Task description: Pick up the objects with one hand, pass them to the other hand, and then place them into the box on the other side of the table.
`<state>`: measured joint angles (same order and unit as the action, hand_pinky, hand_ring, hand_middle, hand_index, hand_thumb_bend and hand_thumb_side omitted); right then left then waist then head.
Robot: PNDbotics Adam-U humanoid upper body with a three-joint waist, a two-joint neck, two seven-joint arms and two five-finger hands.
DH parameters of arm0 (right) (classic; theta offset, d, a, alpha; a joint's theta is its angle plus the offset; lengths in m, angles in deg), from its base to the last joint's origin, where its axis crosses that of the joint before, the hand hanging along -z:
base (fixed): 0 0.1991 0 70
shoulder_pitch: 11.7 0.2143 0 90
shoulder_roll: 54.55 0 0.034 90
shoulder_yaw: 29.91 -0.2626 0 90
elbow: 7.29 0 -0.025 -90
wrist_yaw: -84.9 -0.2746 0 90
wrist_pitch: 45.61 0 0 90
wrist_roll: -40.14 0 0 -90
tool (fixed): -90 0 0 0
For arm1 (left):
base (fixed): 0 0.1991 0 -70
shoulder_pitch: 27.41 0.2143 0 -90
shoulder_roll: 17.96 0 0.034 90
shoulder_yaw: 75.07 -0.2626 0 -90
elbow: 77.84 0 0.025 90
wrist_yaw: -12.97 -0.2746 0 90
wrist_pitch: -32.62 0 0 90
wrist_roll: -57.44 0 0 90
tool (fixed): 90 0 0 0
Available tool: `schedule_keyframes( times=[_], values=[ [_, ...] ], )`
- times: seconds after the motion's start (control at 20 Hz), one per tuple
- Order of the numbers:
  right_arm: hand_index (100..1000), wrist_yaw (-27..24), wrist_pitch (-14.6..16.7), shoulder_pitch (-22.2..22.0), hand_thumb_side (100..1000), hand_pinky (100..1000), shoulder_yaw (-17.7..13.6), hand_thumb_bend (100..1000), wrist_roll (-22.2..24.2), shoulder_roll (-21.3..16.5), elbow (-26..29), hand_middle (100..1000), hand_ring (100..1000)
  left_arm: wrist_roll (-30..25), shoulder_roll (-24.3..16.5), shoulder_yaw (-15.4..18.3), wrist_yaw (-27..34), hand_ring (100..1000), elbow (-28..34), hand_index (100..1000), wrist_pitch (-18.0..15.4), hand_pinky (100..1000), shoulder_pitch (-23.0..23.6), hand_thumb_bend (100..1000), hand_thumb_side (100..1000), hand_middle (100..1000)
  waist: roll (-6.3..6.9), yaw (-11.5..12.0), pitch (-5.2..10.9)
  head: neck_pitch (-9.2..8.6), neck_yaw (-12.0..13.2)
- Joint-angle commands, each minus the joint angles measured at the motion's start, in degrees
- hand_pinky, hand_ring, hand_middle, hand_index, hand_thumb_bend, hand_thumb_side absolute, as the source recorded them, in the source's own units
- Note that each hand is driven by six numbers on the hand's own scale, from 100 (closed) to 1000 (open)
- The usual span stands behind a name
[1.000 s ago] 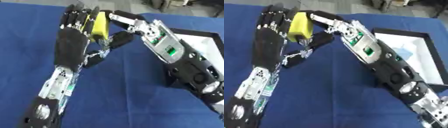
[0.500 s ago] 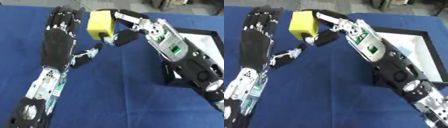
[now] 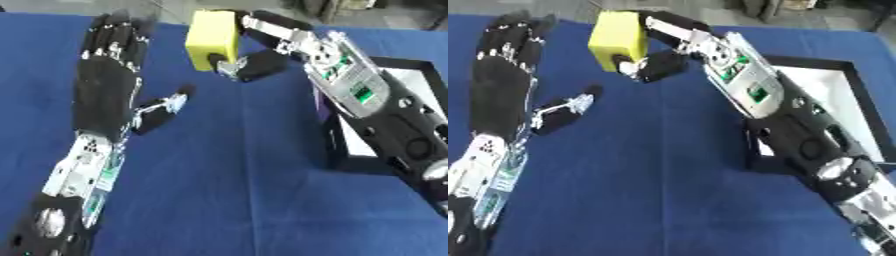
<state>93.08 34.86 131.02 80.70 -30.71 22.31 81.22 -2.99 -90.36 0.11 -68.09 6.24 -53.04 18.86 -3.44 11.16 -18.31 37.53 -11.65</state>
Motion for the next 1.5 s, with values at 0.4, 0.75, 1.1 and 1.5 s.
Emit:
schedule_keyframes(
  times=[0.4, 0.75, 1.1, 1.5],
  values=[
    [1000, -10.1, -2.8, -2.4, 517, 1000, -5.7, 100, -0.1, -9.0, 5.6, 1000, 1000, -0.5, -5.2, 1.1, 5.3, 803, 3.4, 870, -0.3, 827, -0.7, 604, 407, 708, 0.65, -0.2, 2.51, 1.2, -1.5],
    [1000, -18.7, -3.2, -7.8, 520, 1000, -11.1, 100, 1.2, -16.8, 10.9, 1000, 1000, -1.8, -6.7, 0.6, 7.6, 800, 5.9, 859, -0.9, 818, -0.3, 603, 419, 714, 0.32, -0.4, 2.31, 1.0, -3.1],
    [1000, -20.9, -1.5, -14.9, 501, 1000, -15.3, 100, 1.3, -22.7, 12.7, 1000, 1000, -2.4, -7.2, 0.1, 7.9, 803, 7.1, 859, -1.6, 820, -0.1, 614, 424, 717, 0.47, -0.8, 1.9, -0.12, -4.2],
    [1000, -21.6, 1.2, -22.3, 488, 1000, -18.7, 100, 0.3, -26.1, 15.1, 1000, 1000, -2.9, -7.6, -0.9, 8.8, 791, 8.6, 843, -2.6, 804, 0.1, 618, 428, 698, 0.82, -1.2, 1.5, -3.78, -7.7]
  ],
)
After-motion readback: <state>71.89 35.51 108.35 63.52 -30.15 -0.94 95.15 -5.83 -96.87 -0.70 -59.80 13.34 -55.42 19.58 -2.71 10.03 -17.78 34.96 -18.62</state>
